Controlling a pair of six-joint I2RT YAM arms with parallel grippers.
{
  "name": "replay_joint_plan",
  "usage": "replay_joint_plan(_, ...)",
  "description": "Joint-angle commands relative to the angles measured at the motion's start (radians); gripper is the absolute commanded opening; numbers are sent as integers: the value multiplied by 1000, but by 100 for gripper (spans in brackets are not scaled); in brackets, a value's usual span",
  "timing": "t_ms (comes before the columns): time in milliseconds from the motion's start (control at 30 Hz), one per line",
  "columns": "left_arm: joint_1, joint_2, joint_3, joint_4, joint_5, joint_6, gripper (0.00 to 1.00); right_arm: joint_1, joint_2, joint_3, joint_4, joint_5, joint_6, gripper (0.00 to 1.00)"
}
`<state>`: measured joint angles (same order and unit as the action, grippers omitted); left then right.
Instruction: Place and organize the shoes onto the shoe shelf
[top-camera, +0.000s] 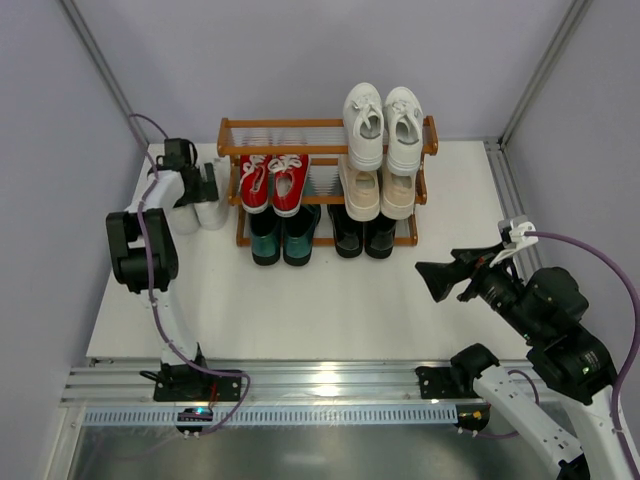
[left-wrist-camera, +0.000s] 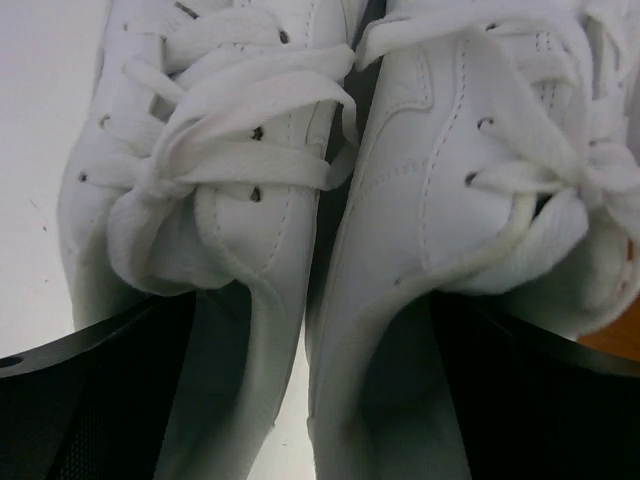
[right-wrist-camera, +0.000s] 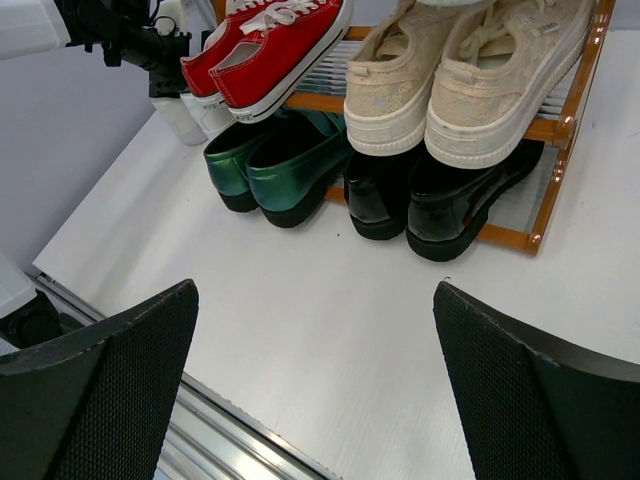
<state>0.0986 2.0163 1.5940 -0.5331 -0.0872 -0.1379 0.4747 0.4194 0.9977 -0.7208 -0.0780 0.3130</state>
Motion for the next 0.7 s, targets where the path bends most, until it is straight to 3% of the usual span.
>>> replay_joint_plan(0, -13, 55, -32, 2, -11, 46, 96, -1, 12, -8, 21, -6, 5, 100)
replay_joint_plan(133, -25, 105, -11, -36, -26, 38, 80, 1, 12, -19, 26, -8, 0, 100)
replay_joint_plan(167, -25, 114, -2, -50, -29, 37, 69, -1, 13, -19, 30, -8, 4, 100)
replay_joint_plan(233, -26, 136, 18, -97, -43, 18, 55, 2, 13, -24, 35, -11, 5, 100)
replay_joint_plan(267, -27, 150, 29, -109, -48, 14, 40, 1, 15, -25, 38, -12, 6, 100)
replay_joint_plan(333, -25, 156, 31, -137, -55, -9, 23, 1, 16, -27, 37, -16, 1, 100)
replay_joint_plan(367, -25, 153, 24, -143, -60, -18, 5, 1, 16, -30, 37, -16, 3, 100)
replay_joint_plan(400, -25, 147, 17, -146, -80, -26, 0, 1, 13, -30, 37, -16, 3, 100)
replay_joint_plan(667, 24, -5, -49, -146, -158, -225, 0, -1, -2, -27, 29, -23, 5, 100)
